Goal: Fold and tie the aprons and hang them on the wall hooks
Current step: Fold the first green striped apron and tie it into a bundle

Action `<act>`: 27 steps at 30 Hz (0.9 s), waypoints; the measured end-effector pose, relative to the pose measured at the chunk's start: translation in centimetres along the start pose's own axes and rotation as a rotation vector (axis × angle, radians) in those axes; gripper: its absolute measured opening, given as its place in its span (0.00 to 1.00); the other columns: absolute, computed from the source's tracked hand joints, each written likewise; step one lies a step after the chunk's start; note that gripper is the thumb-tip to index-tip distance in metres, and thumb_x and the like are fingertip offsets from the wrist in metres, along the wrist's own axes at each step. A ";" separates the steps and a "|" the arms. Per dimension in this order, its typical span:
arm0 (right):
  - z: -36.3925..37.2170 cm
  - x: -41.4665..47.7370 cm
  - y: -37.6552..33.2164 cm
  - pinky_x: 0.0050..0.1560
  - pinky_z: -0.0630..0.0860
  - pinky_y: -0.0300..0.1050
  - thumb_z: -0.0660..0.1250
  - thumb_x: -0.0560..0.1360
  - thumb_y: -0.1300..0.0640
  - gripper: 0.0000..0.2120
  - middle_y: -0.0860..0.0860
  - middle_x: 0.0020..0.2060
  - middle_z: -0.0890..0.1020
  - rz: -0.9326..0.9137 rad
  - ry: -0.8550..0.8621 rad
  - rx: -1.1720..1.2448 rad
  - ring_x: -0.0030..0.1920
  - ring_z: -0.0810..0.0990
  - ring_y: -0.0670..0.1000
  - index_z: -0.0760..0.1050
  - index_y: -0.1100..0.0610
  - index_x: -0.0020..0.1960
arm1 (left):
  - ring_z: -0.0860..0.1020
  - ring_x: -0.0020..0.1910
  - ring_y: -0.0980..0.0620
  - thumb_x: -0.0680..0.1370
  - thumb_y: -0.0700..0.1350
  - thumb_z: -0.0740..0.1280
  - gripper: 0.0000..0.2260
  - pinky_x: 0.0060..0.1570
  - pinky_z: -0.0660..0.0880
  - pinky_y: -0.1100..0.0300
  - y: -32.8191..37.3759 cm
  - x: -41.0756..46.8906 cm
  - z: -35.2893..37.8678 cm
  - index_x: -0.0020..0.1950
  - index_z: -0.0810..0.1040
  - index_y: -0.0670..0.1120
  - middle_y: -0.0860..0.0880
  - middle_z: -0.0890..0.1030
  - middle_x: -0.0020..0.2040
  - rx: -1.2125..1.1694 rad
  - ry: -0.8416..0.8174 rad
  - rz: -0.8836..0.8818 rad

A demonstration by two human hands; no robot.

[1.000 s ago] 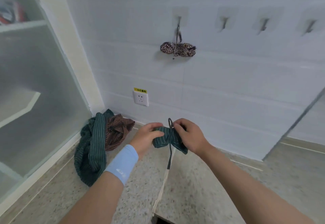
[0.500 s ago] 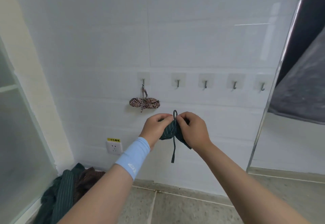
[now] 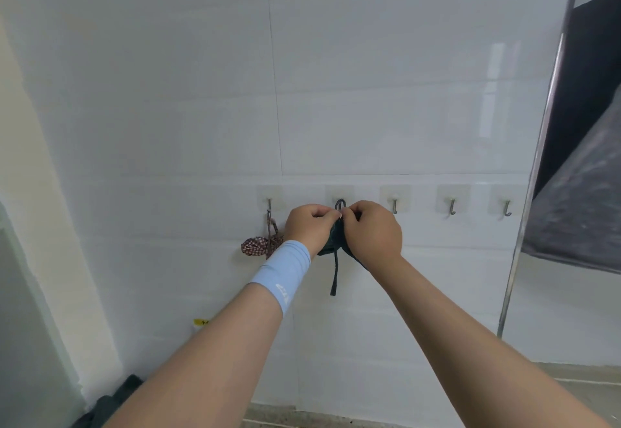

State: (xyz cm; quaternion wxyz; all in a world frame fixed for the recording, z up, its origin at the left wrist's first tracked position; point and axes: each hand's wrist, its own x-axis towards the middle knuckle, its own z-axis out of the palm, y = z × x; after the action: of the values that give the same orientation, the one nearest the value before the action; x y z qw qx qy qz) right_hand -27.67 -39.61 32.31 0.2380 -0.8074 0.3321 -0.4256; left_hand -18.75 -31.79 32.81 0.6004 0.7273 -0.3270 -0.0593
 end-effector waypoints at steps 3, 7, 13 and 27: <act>0.9 0.8 0.2 0.46 0.77 0.48 0.61 0.79 0.49 0.12 0.47 0.35 0.81 0.074 0.002 -0.046 0.39 0.80 0.53 0.79 0.53 0.41 | 0.82 0.45 0.51 0.75 0.49 0.70 0.06 0.52 0.80 0.53 -0.3 1.1 0.6 0.42 0.85 0.49 0.54 0.85 0.41 0.043 -0.008 -0.010; 2.0 1.0 0.7 0.40 0.77 0.46 0.61 0.78 0.50 0.14 0.49 0.31 0.79 0.115 -0.037 -0.096 0.35 0.79 0.54 0.77 0.55 0.37 | 0.82 0.46 0.50 0.77 0.51 0.68 0.10 0.46 0.77 0.60 -1.1 1.5 0.6 0.45 0.86 0.47 0.51 0.85 0.44 0.198 -0.030 0.004; 3.0 0.2 2.0 0.42 0.78 0.47 0.61 0.79 0.49 0.13 0.47 0.35 0.81 0.069 -0.084 -0.044 0.39 0.80 0.53 0.79 0.53 0.42 | 0.78 0.52 0.53 0.80 0.47 0.64 0.09 0.53 0.72 0.61 -3.9 0.4 0.4 0.55 0.82 0.49 0.52 0.82 0.54 0.333 -0.043 0.149; 1.3 -3.3 4.6 0.57 0.68 0.51 0.61 0.79 0.53 0.14 0.52 0.57 0.79 -0.266 0.094 -0.145 0.58 0.73 0.56 0.80 0.54 0.60 | 0.73 0.65 0.52 0.81 0.49 0.61 0.14 0.66 0.70 0.54 -3.9 -2.6 -1.7 0.65 0.77 0.51 0.54 0.77 0.64 0.371 -0.033 0.334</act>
State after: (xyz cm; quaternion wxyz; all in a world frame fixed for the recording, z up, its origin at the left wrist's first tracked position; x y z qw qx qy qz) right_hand -29.48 -40.04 26.81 0.1049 -0.8386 0.2625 -0.4656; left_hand -18.40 -28.71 28.87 0.4525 0.7601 -0.4577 0.0898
